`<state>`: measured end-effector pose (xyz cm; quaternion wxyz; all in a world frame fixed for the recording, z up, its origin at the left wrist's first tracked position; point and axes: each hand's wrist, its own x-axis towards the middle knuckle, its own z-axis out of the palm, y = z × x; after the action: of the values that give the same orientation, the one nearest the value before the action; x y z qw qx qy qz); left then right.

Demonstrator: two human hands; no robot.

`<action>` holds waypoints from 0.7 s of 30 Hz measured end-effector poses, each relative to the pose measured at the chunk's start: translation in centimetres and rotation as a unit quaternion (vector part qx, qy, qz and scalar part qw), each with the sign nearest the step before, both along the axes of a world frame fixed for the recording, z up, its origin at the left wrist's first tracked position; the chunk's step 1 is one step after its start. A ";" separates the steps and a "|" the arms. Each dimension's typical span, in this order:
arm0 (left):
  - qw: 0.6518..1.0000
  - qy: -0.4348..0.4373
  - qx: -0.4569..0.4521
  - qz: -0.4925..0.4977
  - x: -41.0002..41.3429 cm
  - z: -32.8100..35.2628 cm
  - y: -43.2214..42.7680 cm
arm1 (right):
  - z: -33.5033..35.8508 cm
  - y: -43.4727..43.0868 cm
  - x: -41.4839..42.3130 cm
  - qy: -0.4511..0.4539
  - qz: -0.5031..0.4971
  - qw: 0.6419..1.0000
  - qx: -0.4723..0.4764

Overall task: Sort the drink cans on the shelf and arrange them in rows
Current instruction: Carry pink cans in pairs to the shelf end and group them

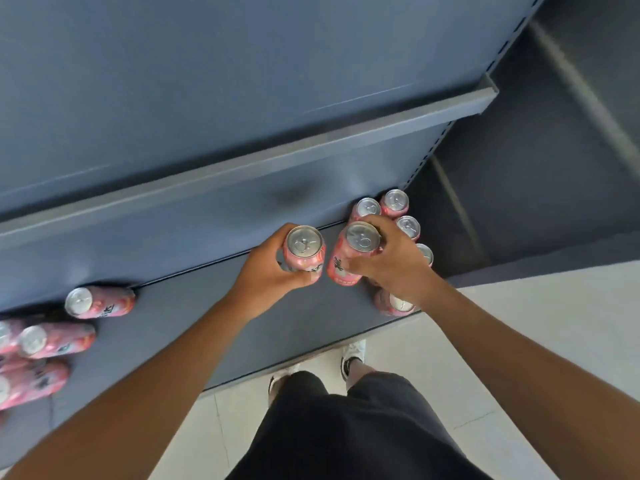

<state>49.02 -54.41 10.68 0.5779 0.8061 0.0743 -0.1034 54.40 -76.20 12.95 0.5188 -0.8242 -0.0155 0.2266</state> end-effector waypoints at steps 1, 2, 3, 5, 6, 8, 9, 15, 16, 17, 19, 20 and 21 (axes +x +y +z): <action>1.000 0.000 0.003 0.017 0.4 -0.7 -0.3 | -0.9 -0.1 0.9 0.004 0.011 1.000 -0.003; 0.999 0.003 0.006 0.031 0.7 -1.4 -0.6 | -1.8 -0.1 1.7 0.010 0.022 1.000 -0.004; 0.999 0.008 0.009 0.042 1.0 -2.2 -0.9 | -2.6 -0.1 2.4 0.013 0.031 0.999 -0.007; 0.998 0.012 0.024 0.056 1.7 -3.7 -1.3 | -4.2 -0.1 3.8 0.001 0.053 0.999 -0.012; 0.998 0.014 0.029 0.062 2.1 -4.5 -1.4 | -4.8 -0.1 4.4 -0.009 0.066 0.998 -0.012; 0.997 0.014 0.030 0.075 2.8 -6.1 -1.7 | -6.1 0.0 5.7 -0.028 0.092 0.995 -0.014; 0.996 0.012 0.029 0.078 3.2 -6.8 -1.9 | -6.8 0.1 6.3 -0.037 0.106 0.994 -0.018; 0.990 -0.020 0.072 0.122 5.2 -11.1 -2.9 | -11.4 0.5 8.8 -0.116 0.133 0.982 -0.066; 0.987 -0.016 0.080 0.136 5.5 -11.9 -3.1 | -12.1 0.5 9.1 -0.137 0.138 0.978 -0.080; 0.985 -0.011 0.093 0.147 5.7 -12.6 -3.4 | -12.6 0.6 9.4 -0.156 0.144 0.972 -0.097; 0.980 -0.001 0.114 0.163 6.2 -13.6 -3.7 | -13.5 1.0 9.6 -0.189 0.155 0.960 -0.139; 0.978 0.003 0.118 0.172 6.4 -13.9 -3.9 | -13.9 1.2 9.7 -0.206 0.159 0.950 -0.172; 0.977 0.008 0.113 0.182 6.5 -14.2 -4.0 | -14.4 1.3 9.8 -0.226 0.162 0.936 -0.214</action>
<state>55.56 -58.45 -3.55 0.4919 0.8382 0.2356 0.0058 64.15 -74.88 -1.41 0.2695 -0.9313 -0.2171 0.1137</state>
